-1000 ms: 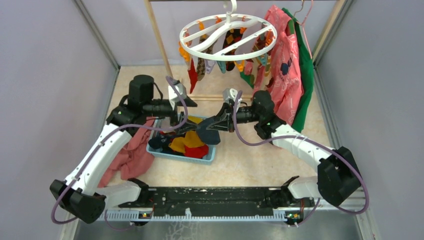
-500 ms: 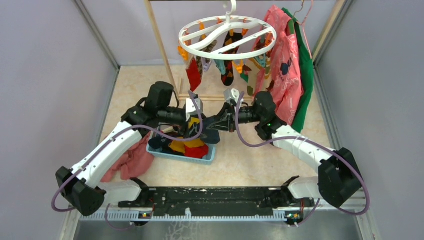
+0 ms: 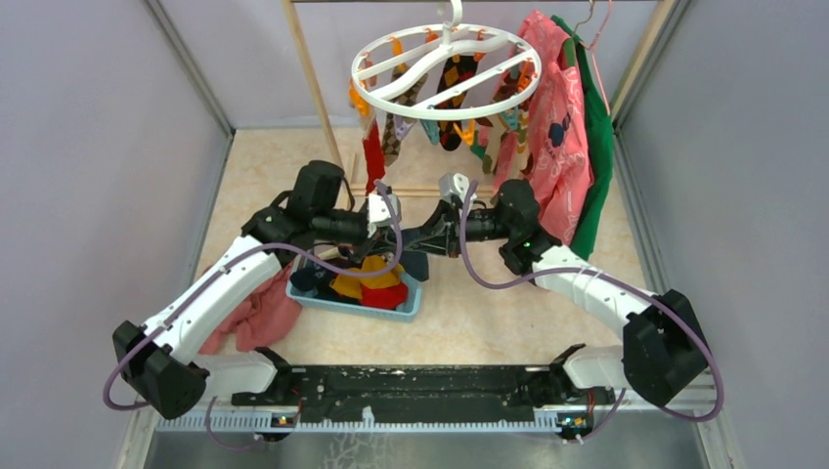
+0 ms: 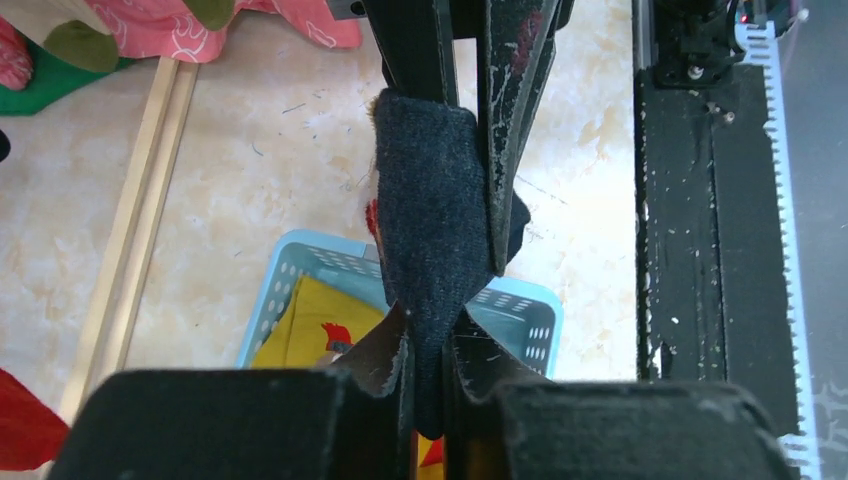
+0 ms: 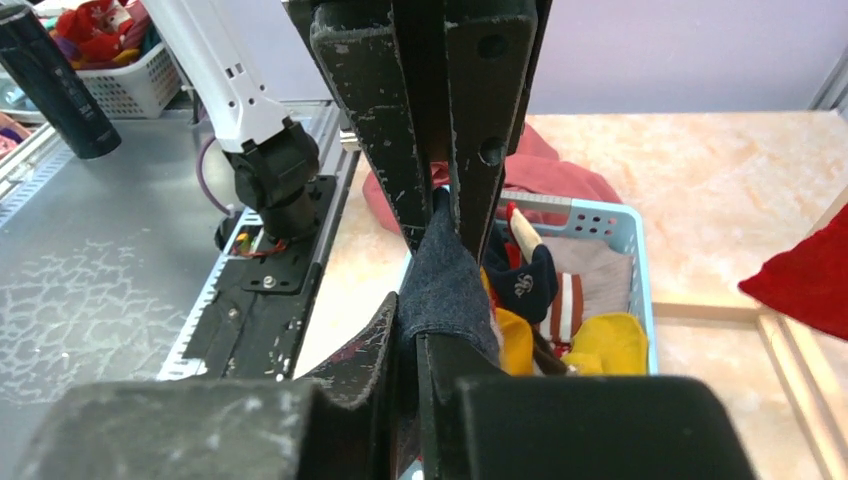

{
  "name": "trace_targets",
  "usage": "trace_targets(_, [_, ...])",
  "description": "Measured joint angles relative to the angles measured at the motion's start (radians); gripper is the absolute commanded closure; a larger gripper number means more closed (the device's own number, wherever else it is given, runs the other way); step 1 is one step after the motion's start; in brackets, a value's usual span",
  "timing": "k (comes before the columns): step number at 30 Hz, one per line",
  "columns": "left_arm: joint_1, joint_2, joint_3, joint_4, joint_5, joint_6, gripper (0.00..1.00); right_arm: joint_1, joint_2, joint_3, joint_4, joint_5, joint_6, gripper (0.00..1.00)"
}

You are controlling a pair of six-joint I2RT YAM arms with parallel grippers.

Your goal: Remove the socks clipped to the hanger

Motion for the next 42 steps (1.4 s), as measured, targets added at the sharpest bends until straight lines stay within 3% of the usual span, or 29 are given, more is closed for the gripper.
trace_targets(2, [0.000, 0.000, 0.001, -0.008, -0.004, 0.005, 1.00, -0.005, -0.005, -0.007, -0.002, 0.005, -0.002, 0.71])
trace_targets(7, [-0.001, -0.002, 0.021, -0.052, -0.038, 0.027, 1.00, -0.014, -0.021, -0.011, -0.007, 0.008, -0.011, 0.32])
trace_targets(9, [-0.001, -0.005, 0.026, -0.066, -0.051, 0.039, 1.00, -0.021, -0.032, -0.011, -0.009, 0.012, -0.012, 0.25])
trace_targets(30, [0.095, -0.188, 0.046, -0.171, -0.238, 0.156, 1.00, -0.133, -0.137, -0.041, -0.006, 0.021, -0.027, 0.20])
trace_targets(37, [0.069, -0.132, -0.053, -0.182, -0.237, 0.188, 0.98, -0.154, -0.145, -0.063, -0.009, 0.033, -0.056, 0.19])
trace_targets(42, [-0.001, -0.008, -0.127, -0.182, -0.273, 0.192, 0.94, -0.164, -0.148, -0.071, -0.022, 0.040, -0.071, 0.19])
